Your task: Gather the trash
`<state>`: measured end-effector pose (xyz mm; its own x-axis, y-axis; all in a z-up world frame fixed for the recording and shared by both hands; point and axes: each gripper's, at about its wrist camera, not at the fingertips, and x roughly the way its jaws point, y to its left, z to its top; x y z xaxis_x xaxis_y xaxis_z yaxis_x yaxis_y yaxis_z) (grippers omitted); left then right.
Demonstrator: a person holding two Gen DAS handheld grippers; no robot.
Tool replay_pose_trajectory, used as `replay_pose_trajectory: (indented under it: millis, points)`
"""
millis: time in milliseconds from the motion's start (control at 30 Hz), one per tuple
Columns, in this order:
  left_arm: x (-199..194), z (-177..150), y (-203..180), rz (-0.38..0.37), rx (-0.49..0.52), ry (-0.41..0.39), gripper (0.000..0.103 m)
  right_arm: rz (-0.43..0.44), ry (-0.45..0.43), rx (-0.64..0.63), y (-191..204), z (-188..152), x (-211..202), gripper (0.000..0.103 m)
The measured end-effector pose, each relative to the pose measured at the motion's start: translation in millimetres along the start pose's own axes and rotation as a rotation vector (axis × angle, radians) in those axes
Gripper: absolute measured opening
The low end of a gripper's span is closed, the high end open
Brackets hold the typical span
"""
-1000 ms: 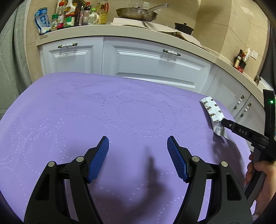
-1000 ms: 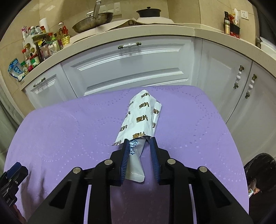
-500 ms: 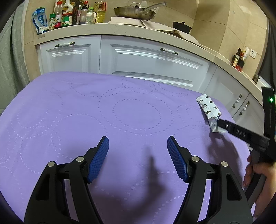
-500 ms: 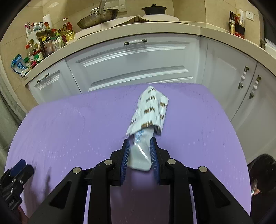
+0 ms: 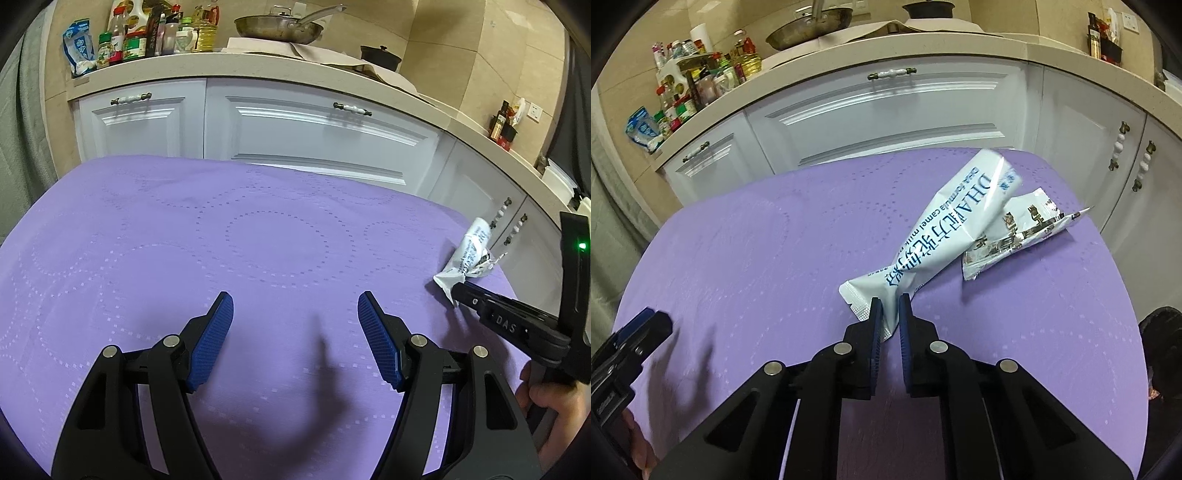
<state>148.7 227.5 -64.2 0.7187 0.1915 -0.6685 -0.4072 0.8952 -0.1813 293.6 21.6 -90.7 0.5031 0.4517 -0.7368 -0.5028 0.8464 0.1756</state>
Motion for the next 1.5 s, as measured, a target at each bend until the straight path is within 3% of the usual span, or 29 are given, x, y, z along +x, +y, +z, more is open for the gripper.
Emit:
replay_pose_trajectory:
  millis: [300, 467, 633, 667, 1100, 1400, 1500]
  points:
    - [-2, -2, -23, -0.022, 0.035, 0.004, 0.068, 0.051, -0.019, -0.071, 11, -11, -29, 0.009]
    - [-2, -5, -37, -0.029, 0.06, 0.007, 0.068, 0.056, -0.033, -0.038, -1, -10, -31, 0.012]
    - [0, -7, -52, -0.037, 0.08, 0.012, 0.068, 0.039, -0.067, -0.018, -11, -9, -41, 0.038]
    - [0, -7, -55, -0.04, 0.084, 0.014, 0.068, 0.033, -0.074, -0.012, -14, -8, -43, 0.039]
    - [8, -12, -77, -0.067, 0.116, 0.026, 0.068, -0.097, -0.074, 0.151, -66, 3, -24, 0.039]
    - [9, -5, -65, -0.043, 0.1, 0.008, 0.068, -0.105, -0.107, 0.16, -57, 30, -16, 0.039]
    - [9, -2, -56, -0.03, 0.085, -0.001, 0.068, -0.144, -0.095, 0.153, -54, 41, -4, 0.039]
